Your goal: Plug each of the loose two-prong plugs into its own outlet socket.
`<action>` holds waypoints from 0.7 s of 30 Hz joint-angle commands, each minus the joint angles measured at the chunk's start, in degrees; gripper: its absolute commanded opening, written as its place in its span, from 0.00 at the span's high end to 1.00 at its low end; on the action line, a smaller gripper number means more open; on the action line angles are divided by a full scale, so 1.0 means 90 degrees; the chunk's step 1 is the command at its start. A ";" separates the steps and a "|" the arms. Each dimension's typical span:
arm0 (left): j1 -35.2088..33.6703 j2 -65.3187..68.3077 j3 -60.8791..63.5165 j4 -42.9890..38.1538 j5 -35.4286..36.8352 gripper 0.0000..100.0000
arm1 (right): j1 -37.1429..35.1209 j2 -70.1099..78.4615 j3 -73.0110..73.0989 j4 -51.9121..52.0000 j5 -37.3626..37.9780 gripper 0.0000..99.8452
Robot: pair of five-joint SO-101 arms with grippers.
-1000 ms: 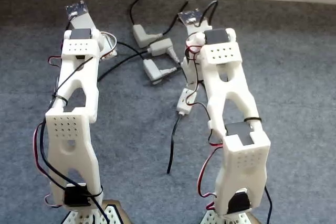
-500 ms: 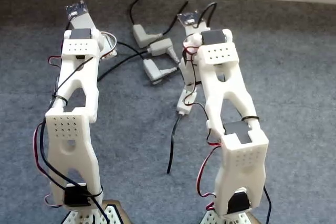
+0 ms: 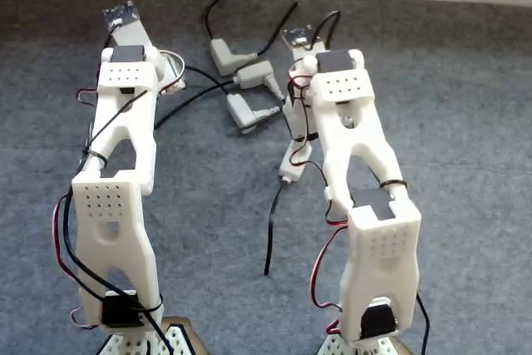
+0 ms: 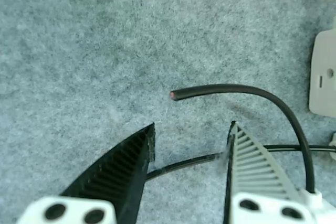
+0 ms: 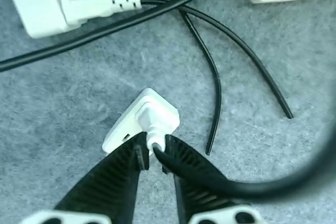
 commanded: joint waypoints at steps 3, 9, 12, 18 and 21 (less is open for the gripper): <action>0.0015 -0.0083 -0.0210 -0.0176 0.0049 0.77 | 0.0073 0.0298 -0.0015 0.0073 -0.0078 0.99; 0.0015 -0.0083 -0.0210 -0.0176 0.0059 0.77 | 0.0083 0.0376 -0.0054 0.0112 -0.0293 0.98; 0.0015 -0.0083 -0.0210 -0.0176 0.0059 0.77 | 0.0015 0.0112 -0.0063 0.0181 -0.0322 0.95; 0.0015 -0.0083 -0.0210 -0.0176 0.0059 0.77 | -0.0142 -0.0542 -0.0024 0.0337 -0.0772 0.76; 0.0015 -0.0083 -0.0210 -0.0176 0.0059 0.77 | -0.0220 -0.0620 -0.0024 0.0288 -0.0781 0.75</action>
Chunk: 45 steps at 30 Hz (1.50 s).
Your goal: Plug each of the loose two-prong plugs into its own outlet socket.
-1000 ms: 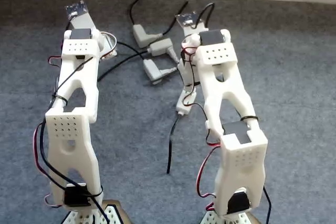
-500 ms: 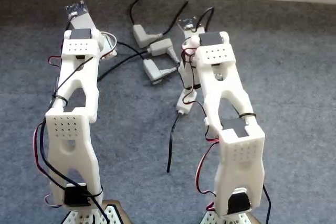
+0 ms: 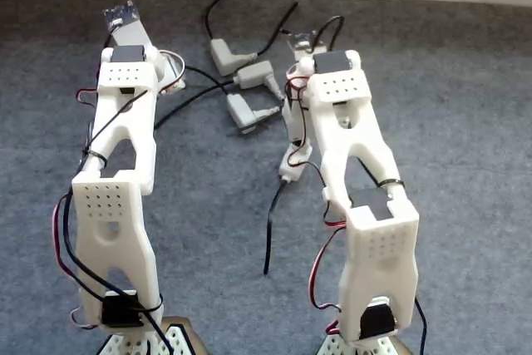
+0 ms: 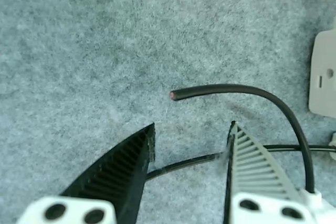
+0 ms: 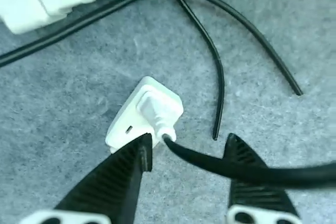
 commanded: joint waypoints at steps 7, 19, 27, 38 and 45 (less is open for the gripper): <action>0.0015 -0.0083 -0.0210 -0.0176 0.0059 0.77 | -0.0405 -0.0444 -0.0024 -0.0249 -0.0762 0.75; 0.0015 -0.0083 -0.0210 -0.0176 0.0059 0.77 | -0.0298 0.0513 -0.0024 -0.0581 -0.2129 0.75; 0.0015 -0.0083 -0.0210 -0.0186 0.0059 0.77 | -0.0112 0.0972 -0.0073 -0.0591 -0.2657 0.85; 0.0015 -0.0083 -0.0210 -0.0186 0.0059 0.77 | 0.0591 0.0620 -0.0777 -0.0425 -0.1944 0.96; 0.0015 -0.0083 -0.0210 -0.0186 0.0059 0.77 | 0.0894 0.0435 -0.2574 -0.0571 -0.0049 0.96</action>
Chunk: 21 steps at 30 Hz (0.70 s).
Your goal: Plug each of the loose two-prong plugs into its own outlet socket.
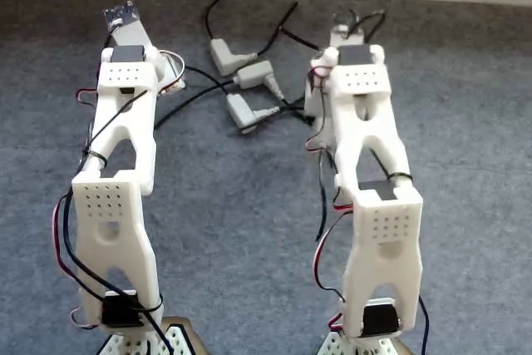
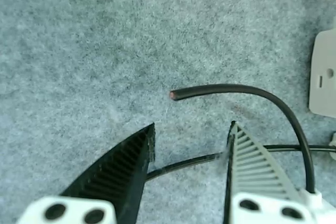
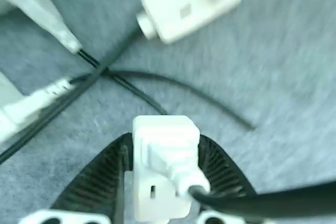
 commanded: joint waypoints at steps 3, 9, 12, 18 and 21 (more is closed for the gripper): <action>0.0015 -0.0083 -0.0210 -0.0186 0.0059 0.77 | 0.0210 -0.0396 -0.0913 -0.0454 0.1368 0.96; -0.0005 -0.0083 -0.0210 -0.0186 0.0059 0.77 | 0.0405 0.0464 -0.0972 -0.1118 0.2403 0.96; -0.0015 -0.0083 -0.0210 -0.0205 0.0059 0.77 | 0.0659 0.0923 -0.0982 -0.1626 0.2501 0.96; -0.0015 -0.0083 -0.0181 -0.0313 0.0059 0.77 | 0.1109 0.1499 -0.0982 -0.2584 0.1778 0.74; -0.0005 -0.0083 -0.0181 -0.0313 0.0049 0.77 | 0.1158 0.1597 -0.0982 -0.2730 0.1788 0.72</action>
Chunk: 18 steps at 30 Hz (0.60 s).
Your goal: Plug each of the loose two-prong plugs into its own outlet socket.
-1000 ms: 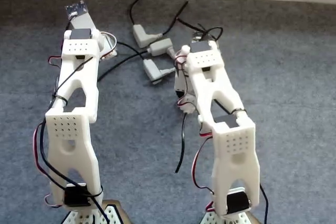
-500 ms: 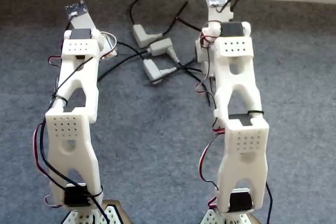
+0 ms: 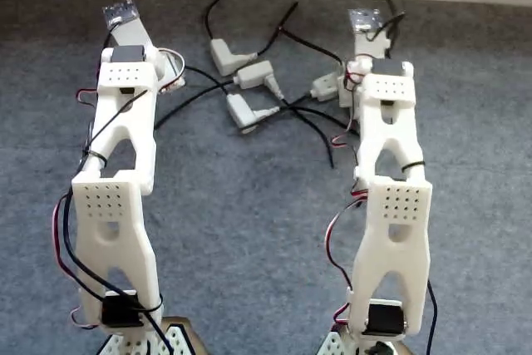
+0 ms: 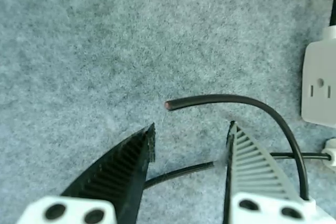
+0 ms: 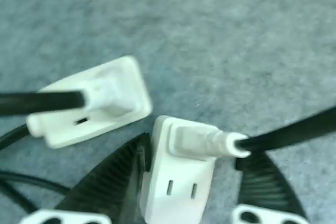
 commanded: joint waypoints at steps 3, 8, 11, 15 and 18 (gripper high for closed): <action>0.0005 -0.0083 -0.0181 -0.0088 0.0029 0.77 | 0.0142 -0.0425 -0.0474 -0.0024 -0.0078 0.71; 0.0005 -0.0083 -0.0200 -0.0088 0.0029 0.77 | 0.0259 -0.1070 -0.1538 0.0737 -0.0039 0.71; 0.0005 -0.0093 -0.0200 -0.0088 0.0029 0.77 | 0.0269 -0.1363 -0.2369 0.1236 0.0293 0.71; -0.0005 -0.0122 -0.0210 -0.0088 0.0010 0.77 | 0.0278 -0.1636 -0.3521 0.1832 0.0440 0.71; -0.0054 -0.0142 -0.0308 -0.0088 0.0010 0.77 | 0.0288 -0.1773 -0.4567 0.2203 0.0420 0.71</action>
